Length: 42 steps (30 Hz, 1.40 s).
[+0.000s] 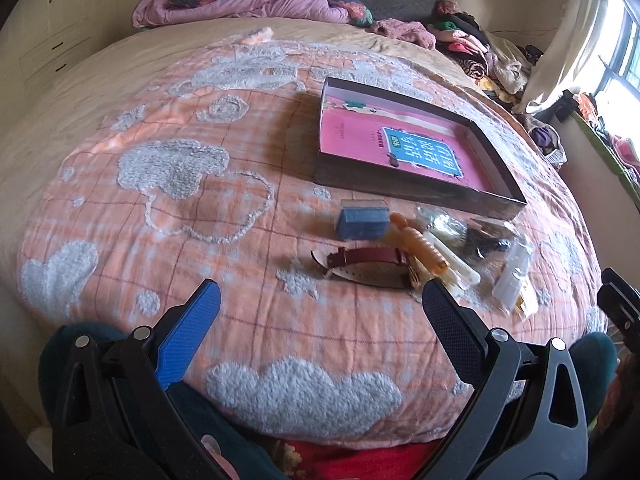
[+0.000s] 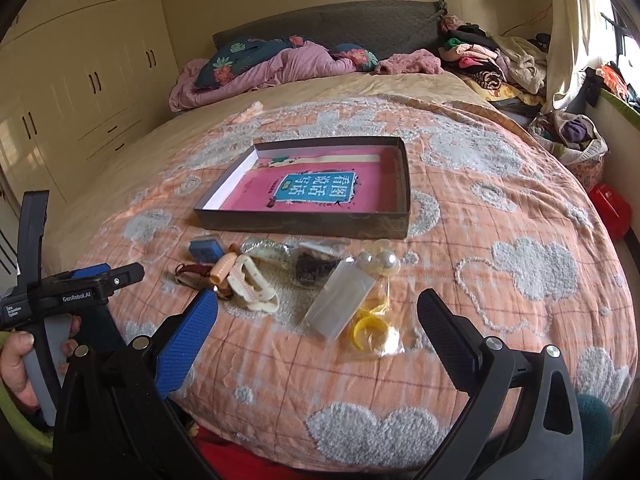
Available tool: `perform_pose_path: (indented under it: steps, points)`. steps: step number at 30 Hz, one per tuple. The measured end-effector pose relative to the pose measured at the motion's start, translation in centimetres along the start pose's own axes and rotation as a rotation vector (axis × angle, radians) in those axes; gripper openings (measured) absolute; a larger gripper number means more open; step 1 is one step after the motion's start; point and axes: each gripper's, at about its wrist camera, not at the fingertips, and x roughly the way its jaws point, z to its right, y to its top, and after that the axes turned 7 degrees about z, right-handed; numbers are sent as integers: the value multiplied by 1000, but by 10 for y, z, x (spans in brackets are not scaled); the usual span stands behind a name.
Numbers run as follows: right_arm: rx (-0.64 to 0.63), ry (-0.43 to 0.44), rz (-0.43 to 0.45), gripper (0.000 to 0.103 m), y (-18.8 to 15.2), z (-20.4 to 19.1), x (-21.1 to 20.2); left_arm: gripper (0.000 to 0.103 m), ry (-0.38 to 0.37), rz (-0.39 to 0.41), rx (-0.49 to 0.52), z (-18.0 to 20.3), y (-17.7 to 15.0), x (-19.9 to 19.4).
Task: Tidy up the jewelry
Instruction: 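Move left tool toward blue box while right tool moves toward clear bag, then grasp the small blue box with left tool while right tool grasps the clear bag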
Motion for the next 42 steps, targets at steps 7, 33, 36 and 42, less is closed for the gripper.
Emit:
perform_pose_path:
  steps: [7, 33, 36, 42]
  points:
    - [12, -11, 26, 99, 23, 13, 19, 95, -12, -59, 49, 0, 19, 36]
    - [69, -57, -128, 99, -15, 41, 98, 44, -65, -74, 116, 24, 36, 112]
    - [73, -53, -141, 99, -16, 39, 105, 39, -75, -68, 128, 26, 38, 114]
    - [45, -37, -161, 66, -19, 29, 119, 38, -78, -30, 142, 26, 43, 107]
